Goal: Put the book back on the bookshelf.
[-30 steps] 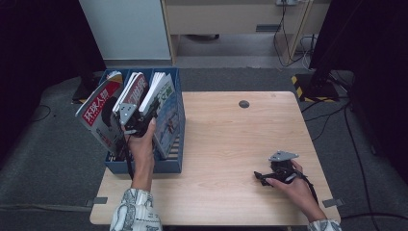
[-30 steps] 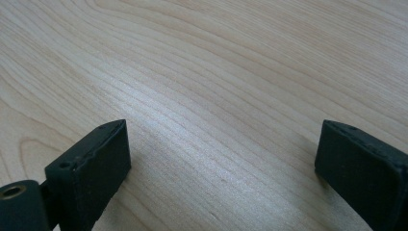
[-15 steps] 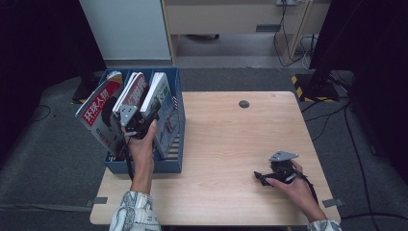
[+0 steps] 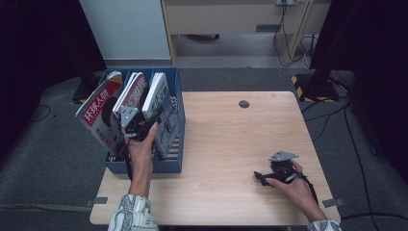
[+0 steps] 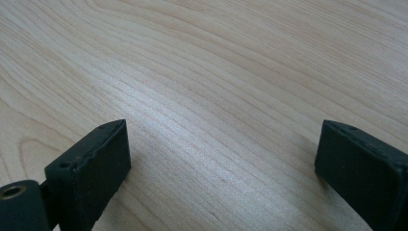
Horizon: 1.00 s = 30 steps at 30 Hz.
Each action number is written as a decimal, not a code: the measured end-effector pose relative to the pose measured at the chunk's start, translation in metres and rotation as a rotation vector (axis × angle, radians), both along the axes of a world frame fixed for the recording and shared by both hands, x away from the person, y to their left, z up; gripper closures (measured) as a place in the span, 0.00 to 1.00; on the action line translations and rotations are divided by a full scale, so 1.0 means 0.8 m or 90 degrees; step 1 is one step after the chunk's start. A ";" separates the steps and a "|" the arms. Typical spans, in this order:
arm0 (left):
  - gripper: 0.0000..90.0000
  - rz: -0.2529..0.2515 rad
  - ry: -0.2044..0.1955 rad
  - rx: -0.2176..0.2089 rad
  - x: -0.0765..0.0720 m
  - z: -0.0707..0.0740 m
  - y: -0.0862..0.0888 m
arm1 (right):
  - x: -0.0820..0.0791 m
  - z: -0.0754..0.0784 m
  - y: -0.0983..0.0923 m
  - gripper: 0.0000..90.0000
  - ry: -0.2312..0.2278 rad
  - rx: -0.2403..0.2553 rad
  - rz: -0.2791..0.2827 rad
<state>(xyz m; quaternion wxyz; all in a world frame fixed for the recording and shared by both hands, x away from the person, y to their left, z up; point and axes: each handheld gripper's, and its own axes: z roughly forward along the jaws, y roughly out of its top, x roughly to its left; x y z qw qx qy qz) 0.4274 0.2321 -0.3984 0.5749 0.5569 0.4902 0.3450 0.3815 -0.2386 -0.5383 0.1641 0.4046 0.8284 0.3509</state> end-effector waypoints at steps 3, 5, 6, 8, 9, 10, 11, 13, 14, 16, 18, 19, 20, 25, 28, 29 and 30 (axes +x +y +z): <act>0.43 -0.008 0.011 -0.005 -0.001 -0.001 0.002 | 0.000 0.000 0.000 0.06 0.000 0.000 0.000; 0.42 -0.012 0.015 -0.002 -0.001 -0.002 0.002 | 0.000 0.000 0.000 0.06 -0.001 -0.001 0.000; 0.41 -0.013 0.019 0.000 -0.001 -0.002 0.002 | 0.000 0.000 0.000 0.06 -0.001 -0.001 0.000; 0.40 -0.014 0.026 0.004 -0.001 -0.004 0.001 | 0.000 0.000 0.000 0.06 -0.001 -0.001 0.000; 0.39 -0.015 0.028 0.007 0.000 -0.004 0.000 | 0.000 0.000 0.000 0.06 -0.001 -0.001 0.000; 0.38 -0.016 0.030 0.008 -0.001 -0.004 -0.001 | 0.000 0.000 0.000 0.06 -0.001 -0.001 -0.001; 0.37 -0.016 0.030 0.008 -0.001 -0.004 -0.001 | 0.000 0.000 0.000 0.06 -0.001 -0.001 -0.001; 0.37 -0.020 0.031 0.006 -0.002 -0.004 -0.002 | 0.000 0.000 0.000 0.06 -0.001 -0.001 -0.001; 0.36 -0.022 0.032 0.006 -0.002 -0.004 -0.002 | 0.000 0.000 0.000 0.06 -0.001 -0.001 -0.001; 0.34 -0.025 0.035 0.007 -0.002 -0.004 -0.003 | 0.000 0.000 0.000 0.06 -0.001 -0.001 -0.001; 0.33 -0.029 0.037 0.011 -0.003 -0.005 -0.004 | 0.000 0.000 0.000 0.06 -0.001 -0.001 -0.002; 0.32 -0.029 0.037 0.012 -0.003 -0.005 -0.005 | 0.000 0.000 0.000 0.06 0.000 0.000 -0.002; 0.32 -0.030 0.037 0.011 -0.003 -0.005 -0.005 | 0.000 0.000 0.000 0.06 0.000 0.000 -0.002; 0.30 -0.035 0.040 0.010 -0.003 -0.005 -0.006 | -0.001 0.000 0.000 0.06 0.000 0.000 -0.003; 0.28 -0.036 0.042 0.007 -0.004 -0.005 -0.006 | -0.001 0.000 0.000 0.06 0.000 0.000 -0.003; 0.28 -0.038 0.043 0.006 -0.004 -0.006 -0.006 | -0.001 0.000 0.000 0.06 0.000 0.000 -0.003; 0.27 -0.041 0.045 0.006 -0.004 -0.006 -0.006 | -0.001 0.000 0.000 0.06 0.000 0.000 -0.003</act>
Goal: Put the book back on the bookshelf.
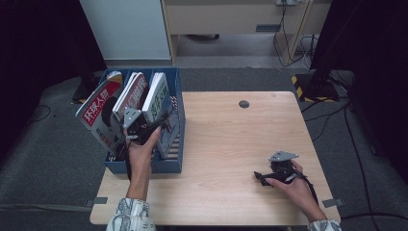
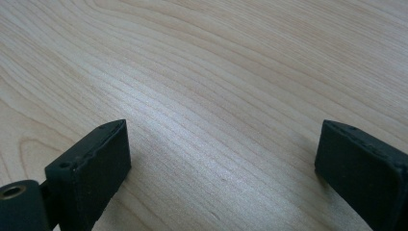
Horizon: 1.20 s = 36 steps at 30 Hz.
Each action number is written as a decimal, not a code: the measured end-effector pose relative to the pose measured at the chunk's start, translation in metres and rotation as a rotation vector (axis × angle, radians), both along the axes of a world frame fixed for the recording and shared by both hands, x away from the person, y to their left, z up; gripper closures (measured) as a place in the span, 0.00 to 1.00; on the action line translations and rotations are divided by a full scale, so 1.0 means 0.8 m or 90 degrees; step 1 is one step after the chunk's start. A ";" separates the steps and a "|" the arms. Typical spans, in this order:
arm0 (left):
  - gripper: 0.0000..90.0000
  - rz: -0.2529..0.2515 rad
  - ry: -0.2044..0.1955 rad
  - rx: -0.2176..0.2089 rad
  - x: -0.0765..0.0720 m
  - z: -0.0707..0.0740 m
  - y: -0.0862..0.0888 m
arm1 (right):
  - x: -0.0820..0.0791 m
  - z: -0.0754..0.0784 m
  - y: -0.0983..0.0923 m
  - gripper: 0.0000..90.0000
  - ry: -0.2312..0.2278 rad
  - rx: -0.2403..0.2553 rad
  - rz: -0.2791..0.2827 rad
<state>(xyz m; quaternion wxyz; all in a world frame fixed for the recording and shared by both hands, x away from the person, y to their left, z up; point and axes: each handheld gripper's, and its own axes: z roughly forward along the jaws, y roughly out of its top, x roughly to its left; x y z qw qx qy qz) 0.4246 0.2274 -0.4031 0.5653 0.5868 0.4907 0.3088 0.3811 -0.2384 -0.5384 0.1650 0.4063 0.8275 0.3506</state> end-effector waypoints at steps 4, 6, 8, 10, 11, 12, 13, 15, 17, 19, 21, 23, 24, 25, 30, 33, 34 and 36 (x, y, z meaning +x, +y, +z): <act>0.22 -0.003 0.007 -0.003 0.001 -0.001 0.000 | 0.000 0.000 0.000 0.06 0.000 0.000 0.000; 0.21 -0.004 0.010 -0.004 0.001 -0.002 0.000 | 0.000 0.000 0.000 0.06 0.000 0.000 0.000; 0.19 -0.011 0.014 -0.004 0.001 -0.002 0.000 | 0.000 0.000 0.000 0.06 0.000 0.000 0.000; 0.18 -0.013 0.018 0.002 0.001 -0.003 -0.001 | 0.000 0.000 0.000 0.06 0.000 0.000 0.000; 0.17 -0.014 0.019 0.004 0.001 -0.003 -0.001 | 0.000 0.000 0.000 0.06 0.000 0.000 0.000; 0.17 -0.016 0.020 0.003 0.001 -0.003 -0.001 | 0.000 0.000 0.000 0.06 0.000 0.000 0.000; 0.16 -0.016 0.020 0.002 0.001 -0.003 -0.001 | 0.000 0.000 0.000 0.06 0.000 0.000 0.000; 0.15 -0.017 0.020 -0.002 0.000 -0.003 0.000 | 0.000 0.000 0.000 0.06 0.000 0.000 0.000; 0.15 -0.021 0.021 -0.002 0.000 -0.003 0.000 | 0.000 0.000 0.000 0.06 0.000 0.000 0.000; 0.14 -0.025 0.023 -0.003 0.000 -0.003 -0.001 | 0.000 0.000 0.000 0.06 0.000 0.000 0.000; 0.13 -0.026 0.025 -0.005 -0.001 -0.003 -0.001 | 0.000 0.000 0.000 0.06 0.000 0.000 0.000; 0.13 -0.029 0.024 -0.003 -0.002 -0.003 0.000 | 0.000 0.000 0.000 0.06 0.000 0.000 0.000; 0.13 -0.028 0.024 -0.002 -0.002 -0.002 0.000 | 0.000 0.000 0.000 0.06 0.000 0.000 0.000; 0.13 -0.028 0.023 0.000 -0.003 -0.002 0.000 | 0.000 0.000 0.000 0.06 0.000 0.000 0.000; 0.13 -0.034 0.026 0.018 -0.009 -0.003 -0.003 | 0.000 0.000 0.000 0.06 0.000 0.000 0.000; 0.13 -0.032 0.025 0.017 -0.011 -0.003 -0.003 | 0.000 0.000 0.000 0.06 0.000 0.000 0.000; 0.13 -0.031 0.025 0.019 -0.012 -0.003 -0.003 | 0.000 0.000 0.000 0.06 0.000 0.000 0.000; 0.13 -0.035 0.027 0.012 -0.013 -0.005 -0.003 | 0.000 0.000 0.000 0.06 0.000 0.000 0.000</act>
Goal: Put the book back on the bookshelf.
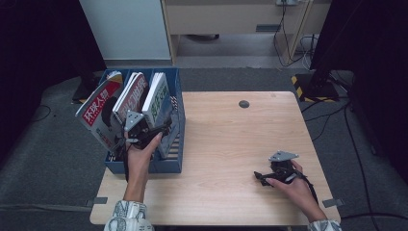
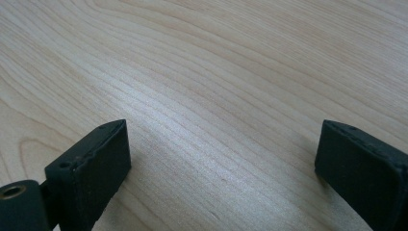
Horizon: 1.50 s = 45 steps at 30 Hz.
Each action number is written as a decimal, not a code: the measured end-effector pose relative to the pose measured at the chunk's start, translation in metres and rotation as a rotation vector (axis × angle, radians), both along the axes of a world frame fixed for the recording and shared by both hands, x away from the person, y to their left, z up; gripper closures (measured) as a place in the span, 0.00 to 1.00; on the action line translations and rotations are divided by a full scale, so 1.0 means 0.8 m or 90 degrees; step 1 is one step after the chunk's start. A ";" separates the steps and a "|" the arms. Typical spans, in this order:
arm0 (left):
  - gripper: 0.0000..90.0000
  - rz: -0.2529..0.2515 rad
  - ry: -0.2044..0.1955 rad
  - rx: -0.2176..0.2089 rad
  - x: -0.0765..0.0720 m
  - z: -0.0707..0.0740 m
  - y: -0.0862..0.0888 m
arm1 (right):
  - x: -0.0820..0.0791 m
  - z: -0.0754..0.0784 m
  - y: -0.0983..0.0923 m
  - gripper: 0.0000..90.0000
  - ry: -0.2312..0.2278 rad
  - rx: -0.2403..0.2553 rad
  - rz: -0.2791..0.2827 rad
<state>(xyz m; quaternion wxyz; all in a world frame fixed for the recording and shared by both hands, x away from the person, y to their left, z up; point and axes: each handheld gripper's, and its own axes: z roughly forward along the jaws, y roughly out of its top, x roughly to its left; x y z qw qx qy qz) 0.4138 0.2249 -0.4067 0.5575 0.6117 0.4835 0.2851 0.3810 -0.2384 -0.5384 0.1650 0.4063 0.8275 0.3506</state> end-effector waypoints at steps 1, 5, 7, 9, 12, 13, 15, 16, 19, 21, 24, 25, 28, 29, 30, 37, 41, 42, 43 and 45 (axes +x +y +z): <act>0.13 -0.002 0.002 -0.004 -0.001 -0.001 0.000 | 0.000 0.000 0.000 0.06 0.000 0.000 0.000; 0.14 -0.001 0.006 0.011 -0.003 -0.003 -0.004 | 0.000 0.000 0.000 0.06 0.000 0.000 0.000; 0.14 0.001 0.007 0.016 -0.005 -0.004 -0.005 | 0.000 0.000 0.000 0.06 0.000 0.000 0.000; 0.14 0.003 0.004 0.013 -0.009 -0.004 -0.004 | 0.000 0.000 0.000 0.06 0.000 0.000 0.000; 0.14 0.002 0.003 0.024 -0.015 -0.005 -0.003 | 0.000 0.000 0.000 0.06 0.000 0.000 -0.001; 0.14 0.005 0.002 0.025 -0.016 -0.005 -0.002 | 0.000 0.000 0.000 0.06 0.000 0.000 -0.001; 0.14 0.008 0.001 0.020 -0.018 -0.004 0.000 | 0.000 0.000 0.000 0.06 0.000 0.000 -0.001; 0.14 0.010 0.001 0.020 -0.018 -0.004 0.000 | -0.001 0.000 0.000 0.06 0.001 0.001 -0.002; 0.15 0.003 0.003 0.024 -0.021 -0.004 -0.003 | 0.000 0.000 0.000 0.06 0.000 0.000 -0.001; 0.15 0.004 0.002 0.041 -0.024 -0.004 -0.006 | 0.000 0.000 0.000 0.06 0.001 0.001 -0.002; 0.15 0.005 0.000 0.050 -0.027 -0.003 -0.007 | 0.000 0.000 0.000 0.06 0.000 0.000 -0.001; 0.15 0.005 -0.001 0.046 -0.028 -0.002 -0.007 | -0.001 0.000 0.000 0.06 0.001 0.001 -0.002; 0.15 0.008 -0.003 0.045 -0.033 -0.002 -0.005 | 0.000 0.000 0.000 0.06 0.000 0.000 -0.001; 0.15 0.007 -0.002 0.045 -0.035 -0.003 -0.005 | 0.000 0.000 0.000 0.06 0.001 0.000 -0.001; 0.15 0.007 0.000 0.046 -0.037 -0.004 -0.005 | 0.000 0.000 0.000 0.06 0.000 0.000 -0.001; 0.16 0.009 0.006 0.052 -0.047 -0.010 -0.006 | -0.001 0.000 0.000 0.06 0.001 0.001 -0.002; 0.17 0.011 0.004 0.047 -0.049 -0.010 -0.006 | 0.000 0.000 0.000 0.06 0.000 0.000 -0.001; 0.16 0.015 0.004 0.044 -0.050 -0.010 -0.005 | 0.000 0.000 0.000 0.06 0.000 0.000 -0.001; 0.17 0.016 0.002 0.042 -0.050 -0.009 -0.005 | 0.000 0.000 0.000 0.06 0.000 0.000 -0.001; 0.17 0.019 -0.001 0.040 -0.051 -0.008 -0.004 | -0.001 0.000 0.000 0.06 0.001 0.001 -0.002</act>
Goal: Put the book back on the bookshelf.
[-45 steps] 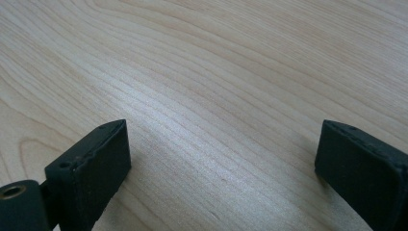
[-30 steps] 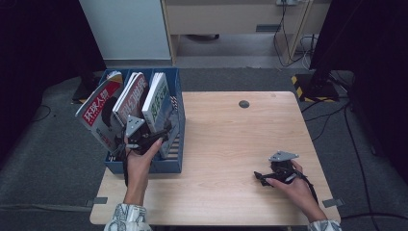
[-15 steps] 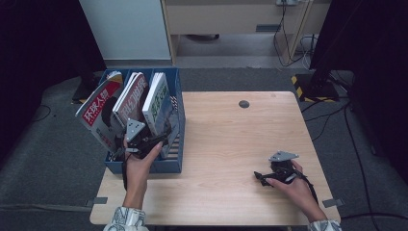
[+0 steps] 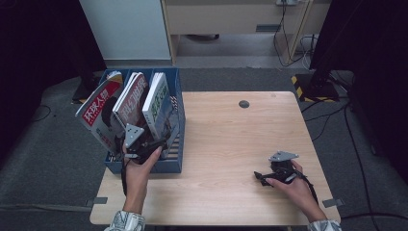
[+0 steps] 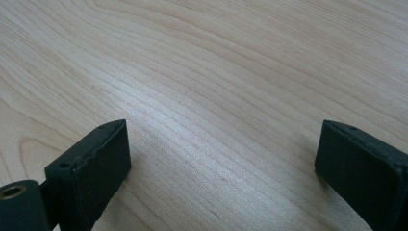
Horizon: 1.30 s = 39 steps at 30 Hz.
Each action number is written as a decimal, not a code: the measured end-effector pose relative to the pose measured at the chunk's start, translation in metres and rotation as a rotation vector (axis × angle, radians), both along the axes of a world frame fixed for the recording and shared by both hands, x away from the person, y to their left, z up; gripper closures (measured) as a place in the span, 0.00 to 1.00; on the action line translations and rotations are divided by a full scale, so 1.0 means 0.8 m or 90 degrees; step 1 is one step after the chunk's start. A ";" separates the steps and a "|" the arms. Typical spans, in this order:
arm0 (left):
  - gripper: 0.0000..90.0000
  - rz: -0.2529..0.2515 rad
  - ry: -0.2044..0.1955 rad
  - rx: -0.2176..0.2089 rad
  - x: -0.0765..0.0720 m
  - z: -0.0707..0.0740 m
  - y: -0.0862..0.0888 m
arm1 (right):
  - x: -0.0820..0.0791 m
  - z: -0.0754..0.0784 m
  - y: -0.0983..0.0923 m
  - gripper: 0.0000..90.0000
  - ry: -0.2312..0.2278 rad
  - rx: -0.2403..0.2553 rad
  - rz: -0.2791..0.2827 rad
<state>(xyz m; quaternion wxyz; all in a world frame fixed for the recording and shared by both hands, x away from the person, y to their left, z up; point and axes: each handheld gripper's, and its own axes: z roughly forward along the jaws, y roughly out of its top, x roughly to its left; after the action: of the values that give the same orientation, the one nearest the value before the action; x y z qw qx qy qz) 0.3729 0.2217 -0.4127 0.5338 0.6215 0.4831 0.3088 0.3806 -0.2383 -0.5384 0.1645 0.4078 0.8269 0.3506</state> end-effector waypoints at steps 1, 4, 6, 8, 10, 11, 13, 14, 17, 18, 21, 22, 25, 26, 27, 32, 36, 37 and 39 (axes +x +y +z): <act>0.17 0.004 -0.003 -0.002 -0.001 0.002 0.001 | 0.000 0.000 0.000 0.06 0.000 0.000 0.000; 0.17 0.009 -0.010 -0.004 -0.007 0.005 0.002 | 0.000 0.000 0.000 0.06 -0.001 -0.001 0.001; 0.18 0.007 -0.013 0.000 -0.013 0.007 0.003 | 0.000 0.000 0.000 0.06 0.000 0.000 0.000; 0.18 0.004 -0.014 -0.004 -0.017 0.007 0.002 | 0.000 0.000 0.000 0.06 -0.001 -0.001 0.001; 0.18 -0.001 -0.015 -0.008 -0.021 0.007 0.000 | 0.000 0.000 0.000 0.06 0.001 -0.001 0.001; 0.18 -0.004 -0.014 -0.006 -0.022 0.007 -0.001 | 0.000 0.000 0.000 0.06 0.001 0.000 0.000; 0.18 -0.012 -0.017 -0.006 -0.025 0.009 -0.007 | 0.000 0.000 0.000 0.06 0.000 0.000 0.000; 0.18 -0.013 -0.018 -0.005 -0.025 0.009 -0.008 | 0.000 0.000 0.000 0.06 0.000 0.000 0.000; 0.18 -0.019 -0.021 -0.006 -0.026 0.012 -0.012 | 0.000 0.000 0.000 0.06 0.000 0.000 0.000; 0.18 -0.021 -0.022 -0.006 -0.026 0.012 -0.013 | 0.000 0.000 0.000 0.06 0.000 0.000 0.000; 0.18 -0.023 -0.022 -0.008 -0.026 0.012 -0.014 | 0.000 0.000 0.000 0.06 -0.001 -0.001 0.001; 0.18 -0.025 -0.020 -0.009 -0.025 0.011 -0.015 | 0.000 0.000 0.000 0.06 0.000 0.000 0.000; 0.18 -0.032 -0.018 -0.009 -0.024 0.010 -0.019 | 0.000 0.000 0.000 0.06 0.000 -0.002 0.001; 0.18 -0.035 -0.017 -0.007 -0.024 0.009 -0.020 | 0.000 0.000 0.000 0.06 0.000 -0.002 0.001; 0.18 -0.040 -0.016 -0.005 -0.024 0.009 -0.022 | 0.000 0.000 0.000 0.06 0.001 -0.002 0.001; 0.18 -0.056 -0.010 -0.002 -0.022 0.007 -0.029 | 0.000 0.000 0.000 0.06 0.001 -0.002 0.001; 0.18 -0.066 -0.004 0.000 -0.021 0.004 -0.034 | 0.001 0.000 0.000 0.06 -0.001 -0.002 0.002; 0.18 -0.069 -0.002 0.002 -0.021 0.003 -0.036 | 0.001 0.000 0.000 0.06 0.000 -0.002 0.002; 0.17 -0.072 0.002 0.004 -0.020 0.002 -0.037 | 0.001 0.000 0.000 0.06 0.000 -0.002 0.002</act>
<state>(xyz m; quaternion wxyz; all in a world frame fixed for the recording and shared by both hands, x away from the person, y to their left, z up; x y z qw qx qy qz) 0.3568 0.1920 -0.4110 0.5480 0.6499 0.4470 0.2786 0.3811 -0.2382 -0.5383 0.1650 0.4063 0.8280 0.3494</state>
